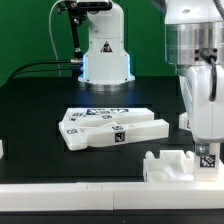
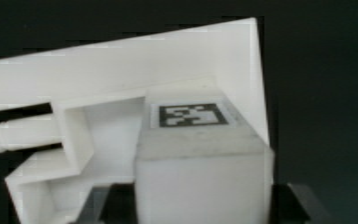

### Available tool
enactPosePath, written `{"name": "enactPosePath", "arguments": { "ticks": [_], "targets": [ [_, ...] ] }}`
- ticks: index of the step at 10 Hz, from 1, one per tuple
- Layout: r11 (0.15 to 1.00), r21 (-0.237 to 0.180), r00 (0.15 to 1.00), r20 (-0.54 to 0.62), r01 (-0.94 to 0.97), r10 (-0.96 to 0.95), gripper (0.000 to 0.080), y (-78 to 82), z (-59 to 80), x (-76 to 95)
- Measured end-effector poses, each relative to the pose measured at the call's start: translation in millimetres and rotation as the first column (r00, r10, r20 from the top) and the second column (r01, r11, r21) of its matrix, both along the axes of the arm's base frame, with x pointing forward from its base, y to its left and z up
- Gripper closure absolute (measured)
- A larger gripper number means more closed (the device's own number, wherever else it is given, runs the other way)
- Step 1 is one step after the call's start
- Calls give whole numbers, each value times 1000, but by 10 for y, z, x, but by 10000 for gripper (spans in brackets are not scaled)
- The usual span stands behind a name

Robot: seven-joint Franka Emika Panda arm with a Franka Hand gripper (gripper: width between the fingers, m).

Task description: Assemble chair

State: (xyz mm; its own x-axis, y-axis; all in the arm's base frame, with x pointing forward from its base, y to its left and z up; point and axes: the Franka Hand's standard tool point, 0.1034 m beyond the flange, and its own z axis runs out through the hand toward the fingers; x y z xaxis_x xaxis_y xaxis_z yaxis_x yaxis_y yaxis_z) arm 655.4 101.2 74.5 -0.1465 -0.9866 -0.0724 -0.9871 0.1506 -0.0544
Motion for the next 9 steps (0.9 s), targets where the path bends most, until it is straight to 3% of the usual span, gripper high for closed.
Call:
{"name": "enactPosePath", "arguments": {
  "ticks": [1,2,3,4,7,9],
  "targets": [
    [1000,-2,1000,1,-15,15,346,1,-1,-1],
    [974,-28,974,18,-225,226,346,3,10,10],
    [910,-53,909,51,-411,414,183,70,18,12],
    [847,-42,846,38,-530,532,159,200,21,-48],
    [726,-63,725,39,-685,688,152,173,15,-45],
    [483,-111,483,31,-868,875,151,170,10,-25]
  ]
}}
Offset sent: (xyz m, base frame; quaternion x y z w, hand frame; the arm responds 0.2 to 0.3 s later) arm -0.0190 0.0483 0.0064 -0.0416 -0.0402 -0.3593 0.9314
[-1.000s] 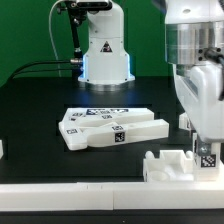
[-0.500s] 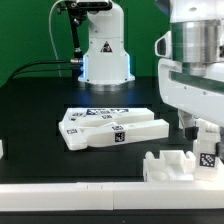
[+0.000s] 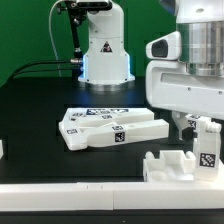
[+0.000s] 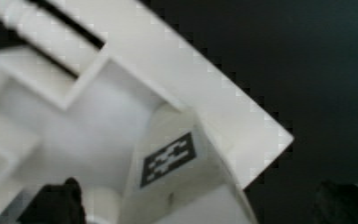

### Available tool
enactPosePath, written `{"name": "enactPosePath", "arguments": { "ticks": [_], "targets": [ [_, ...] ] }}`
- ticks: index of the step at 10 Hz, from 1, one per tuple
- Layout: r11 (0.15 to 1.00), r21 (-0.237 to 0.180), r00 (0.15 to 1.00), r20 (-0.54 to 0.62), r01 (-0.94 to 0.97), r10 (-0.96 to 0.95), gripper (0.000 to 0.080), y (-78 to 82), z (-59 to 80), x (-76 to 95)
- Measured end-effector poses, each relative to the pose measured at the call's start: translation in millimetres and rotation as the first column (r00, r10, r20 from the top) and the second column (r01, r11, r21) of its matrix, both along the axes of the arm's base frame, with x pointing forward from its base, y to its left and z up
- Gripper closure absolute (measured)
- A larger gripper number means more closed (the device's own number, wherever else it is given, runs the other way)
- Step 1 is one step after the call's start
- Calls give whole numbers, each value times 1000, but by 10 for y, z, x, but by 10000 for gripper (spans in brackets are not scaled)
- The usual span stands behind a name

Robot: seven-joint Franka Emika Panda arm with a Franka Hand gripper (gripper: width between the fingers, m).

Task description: Assemble chair

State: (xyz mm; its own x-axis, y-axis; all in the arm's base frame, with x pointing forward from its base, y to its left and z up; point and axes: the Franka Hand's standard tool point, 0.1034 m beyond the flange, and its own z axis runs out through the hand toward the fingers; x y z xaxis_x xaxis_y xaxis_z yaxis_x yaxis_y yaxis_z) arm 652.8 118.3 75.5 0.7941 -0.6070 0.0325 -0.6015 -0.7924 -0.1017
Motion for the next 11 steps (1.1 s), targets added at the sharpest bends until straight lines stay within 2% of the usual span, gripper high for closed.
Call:
{"name": "enactPosePath", "arguments": {
  "ticks": [2,4,6,7,9,11],
  "targets": [
    [999,4,999,-3,46,-46,160,-3,0,1],
    [996,8,996,-6,88,-88,516,-3,-1,0],
    [971,19,971,-20,237,-236,513,-19,-4,-1],
    [921,26,921,-34,389,-388,513,-40,0,5],
    [752,31,752,-73,658,-655,513,-29,-4,-13],
    [506,66,510,-118,860,-852,513,-22,-8,23]
  ]
}}
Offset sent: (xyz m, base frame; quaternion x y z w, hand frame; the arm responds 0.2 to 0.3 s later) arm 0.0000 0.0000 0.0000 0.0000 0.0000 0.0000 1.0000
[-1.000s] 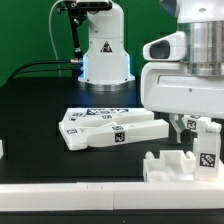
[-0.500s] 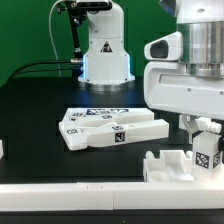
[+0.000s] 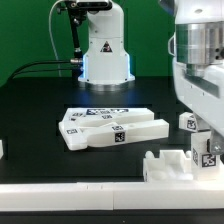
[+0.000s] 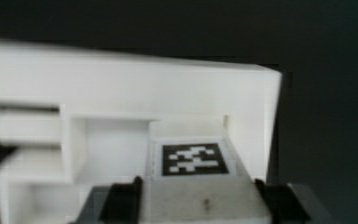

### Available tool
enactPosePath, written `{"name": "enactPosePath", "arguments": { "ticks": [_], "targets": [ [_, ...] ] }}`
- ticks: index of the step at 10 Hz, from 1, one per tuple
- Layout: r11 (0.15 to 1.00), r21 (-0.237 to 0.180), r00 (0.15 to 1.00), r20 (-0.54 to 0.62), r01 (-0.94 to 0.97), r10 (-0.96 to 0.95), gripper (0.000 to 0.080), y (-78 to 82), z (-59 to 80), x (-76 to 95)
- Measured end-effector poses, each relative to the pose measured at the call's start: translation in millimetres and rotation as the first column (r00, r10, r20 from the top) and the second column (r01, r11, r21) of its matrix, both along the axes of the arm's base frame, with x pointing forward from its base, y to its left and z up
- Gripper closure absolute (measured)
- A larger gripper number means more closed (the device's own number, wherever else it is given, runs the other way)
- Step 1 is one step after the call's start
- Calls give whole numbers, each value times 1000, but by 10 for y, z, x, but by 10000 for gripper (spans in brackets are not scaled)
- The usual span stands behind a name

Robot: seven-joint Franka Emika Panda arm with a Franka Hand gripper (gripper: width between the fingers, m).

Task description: Assemble chair

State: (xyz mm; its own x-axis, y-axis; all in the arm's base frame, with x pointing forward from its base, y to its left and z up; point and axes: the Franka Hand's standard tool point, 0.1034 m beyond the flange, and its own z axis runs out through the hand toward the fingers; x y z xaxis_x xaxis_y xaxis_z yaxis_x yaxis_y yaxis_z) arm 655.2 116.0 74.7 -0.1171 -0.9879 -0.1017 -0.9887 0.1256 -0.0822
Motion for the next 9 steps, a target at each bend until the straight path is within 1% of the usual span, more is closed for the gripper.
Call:
{"name": "enactPosePath", "arguments": {
  "ticks": [1,3,4,5,6,7,8,9],
  "targets": [
    [998,12,998,-6,64,-64,513,2,-1,-1],
    [1000,8,1000,-3,25,-25,513,6,-2,-3],
    [1000,5,1000,-1,9,-9,404,7,-2,-3],
    [980,-28,980,14,-199,199,404,-1,9,8],
    [923,-57,924,28,-380,382,256,-10,25,29],
    [883,-72,884,34,-463,466,182,-26,27,38],
    [861,-78,862,33,-503,506,160,-29,22,33],
    [822,-88,823,33,-563,567,160,-33,21,33]
  ]
}}
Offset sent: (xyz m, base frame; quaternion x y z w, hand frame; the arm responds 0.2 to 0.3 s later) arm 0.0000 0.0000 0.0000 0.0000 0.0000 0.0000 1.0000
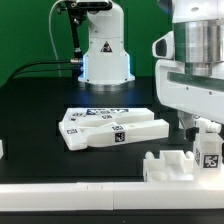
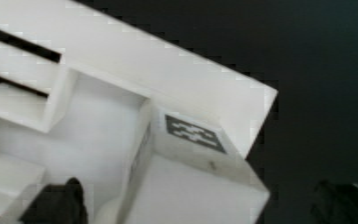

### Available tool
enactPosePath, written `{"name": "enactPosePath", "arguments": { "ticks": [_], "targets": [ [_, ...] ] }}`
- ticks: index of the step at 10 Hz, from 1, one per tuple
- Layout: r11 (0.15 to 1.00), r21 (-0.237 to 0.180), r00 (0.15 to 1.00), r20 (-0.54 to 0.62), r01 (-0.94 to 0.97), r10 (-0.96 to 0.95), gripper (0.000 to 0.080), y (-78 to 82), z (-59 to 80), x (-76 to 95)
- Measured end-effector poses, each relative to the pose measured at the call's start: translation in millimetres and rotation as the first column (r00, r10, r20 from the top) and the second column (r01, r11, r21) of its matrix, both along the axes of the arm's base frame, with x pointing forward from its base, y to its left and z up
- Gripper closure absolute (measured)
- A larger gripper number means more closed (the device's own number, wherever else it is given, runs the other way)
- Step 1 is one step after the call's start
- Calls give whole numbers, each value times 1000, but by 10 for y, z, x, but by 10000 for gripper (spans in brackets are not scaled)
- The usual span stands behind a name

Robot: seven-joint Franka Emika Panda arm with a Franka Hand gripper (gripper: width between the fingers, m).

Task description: Assemble chair

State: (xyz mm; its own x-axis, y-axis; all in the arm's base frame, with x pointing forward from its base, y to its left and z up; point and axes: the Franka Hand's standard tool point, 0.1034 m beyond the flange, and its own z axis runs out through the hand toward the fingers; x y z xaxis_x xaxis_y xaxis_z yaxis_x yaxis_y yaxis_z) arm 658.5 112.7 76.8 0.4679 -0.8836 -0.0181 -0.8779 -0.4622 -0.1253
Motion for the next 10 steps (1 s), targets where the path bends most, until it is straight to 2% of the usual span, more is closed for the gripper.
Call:
{"name": "enactPosePath", "arguments": {
  "ticks": [1,2,3,4,5,6,7,8,9,10],
  "targets": [
    [993,-24,993,11,-119,120,151,5,-1,2],
    [927,-82,929,23,-366,369,151,59,-16,-2],
    [862,-86,865,9,-500,502,151,103,-31,-32],
    [836,-78,839,-6,-543,544,151,99,-29,-48],
    [839,-82,842,-1,-538,539,290,92,-28,-38],
    [851,-80,854,-3,-519,521,290,83,-34,-44],
    [858,-78,861,-12,-507,508,429,46,-36,-64],
    [877,-70,879,-19,-476,476,509,34,-32,-83],
    [908,-63,910,-22,-415,414,509,38,-32,-88],
    [960,-49,961,-30,-276,275,509,29,-21,-80]
  ]
}}
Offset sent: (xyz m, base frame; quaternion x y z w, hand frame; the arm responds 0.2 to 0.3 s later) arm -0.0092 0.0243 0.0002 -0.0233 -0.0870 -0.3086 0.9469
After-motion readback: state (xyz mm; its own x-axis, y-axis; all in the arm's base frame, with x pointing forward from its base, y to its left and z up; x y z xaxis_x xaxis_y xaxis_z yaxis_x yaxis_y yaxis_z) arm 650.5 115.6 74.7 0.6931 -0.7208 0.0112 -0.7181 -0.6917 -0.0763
